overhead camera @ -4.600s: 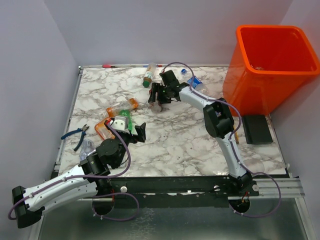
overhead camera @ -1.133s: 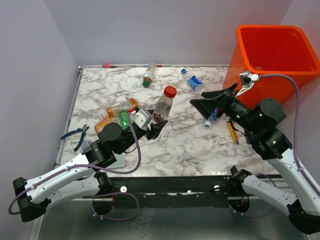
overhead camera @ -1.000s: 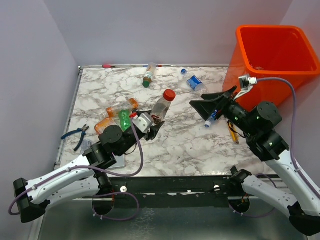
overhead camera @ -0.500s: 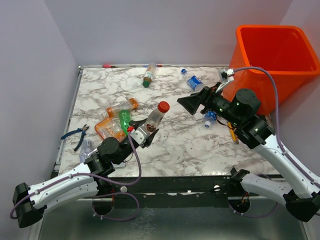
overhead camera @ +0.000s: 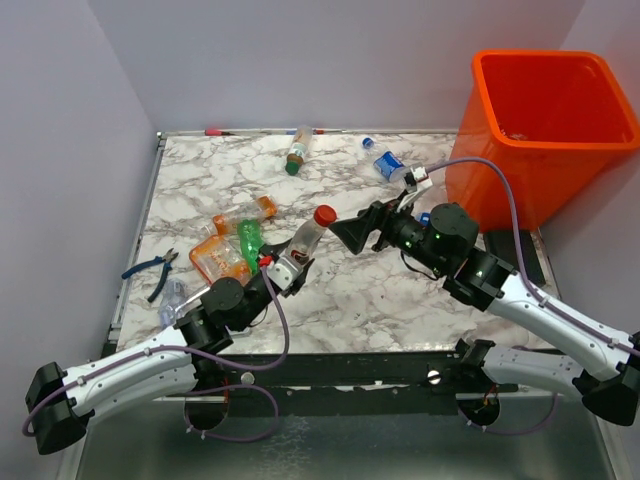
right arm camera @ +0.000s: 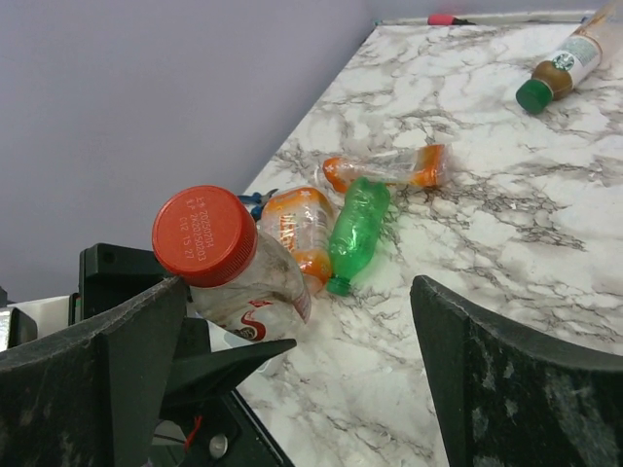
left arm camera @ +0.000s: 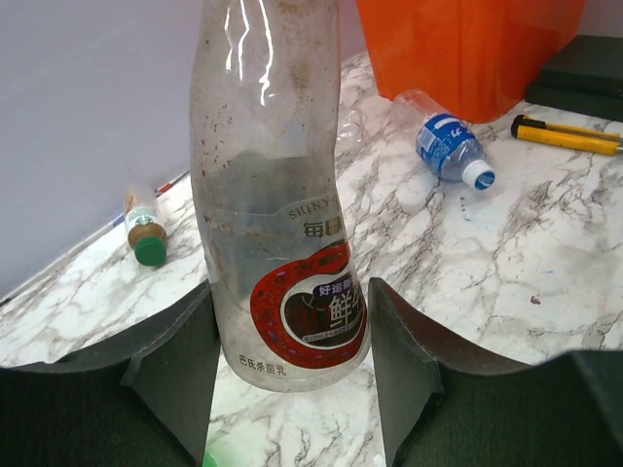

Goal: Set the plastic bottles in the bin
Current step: Pick up the plastic bottle at the center of the board.

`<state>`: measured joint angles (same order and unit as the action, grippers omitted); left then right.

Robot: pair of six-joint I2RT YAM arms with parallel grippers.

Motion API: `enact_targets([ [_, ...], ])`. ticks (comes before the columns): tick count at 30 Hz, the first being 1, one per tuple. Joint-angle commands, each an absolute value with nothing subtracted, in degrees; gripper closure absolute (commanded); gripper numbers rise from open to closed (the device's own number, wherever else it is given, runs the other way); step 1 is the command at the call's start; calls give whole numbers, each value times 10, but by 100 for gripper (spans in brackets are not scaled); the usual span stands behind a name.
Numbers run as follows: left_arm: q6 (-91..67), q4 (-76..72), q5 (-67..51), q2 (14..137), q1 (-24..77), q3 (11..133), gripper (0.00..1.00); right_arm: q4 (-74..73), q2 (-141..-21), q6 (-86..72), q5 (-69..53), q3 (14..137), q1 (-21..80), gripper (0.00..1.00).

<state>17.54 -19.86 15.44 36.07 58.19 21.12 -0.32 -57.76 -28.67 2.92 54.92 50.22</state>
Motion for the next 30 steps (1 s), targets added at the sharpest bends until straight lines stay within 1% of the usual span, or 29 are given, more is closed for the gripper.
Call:
enact_targets([
  [1,194,-232,161,365,580,203,100,60,-590,-275,48,553,514,5],
  [8,203,-238,153,374,580,198,100,92,-626,-269,26,567,525,6],
  [12,204,-240,155,375,580,196,100,140,-623,-285,8,541,526,6],
  [15,202,-240,154,377,581,195,100,127,-636,-293,17,546,526,7],
  [18,200,-239,146,383,581,197,100,138,-640,-300,26,536,526,14],
  [22,200,-240,139,388,582,199,100,142,-649,-300,26,539,526,32],
  [26,200,-239,136,390,582,200,100,136,-659,-299,25,541,526,38],
  [30,204,-238,143,382,582,198,100,141,-663,-304,22,532,526,37],
])
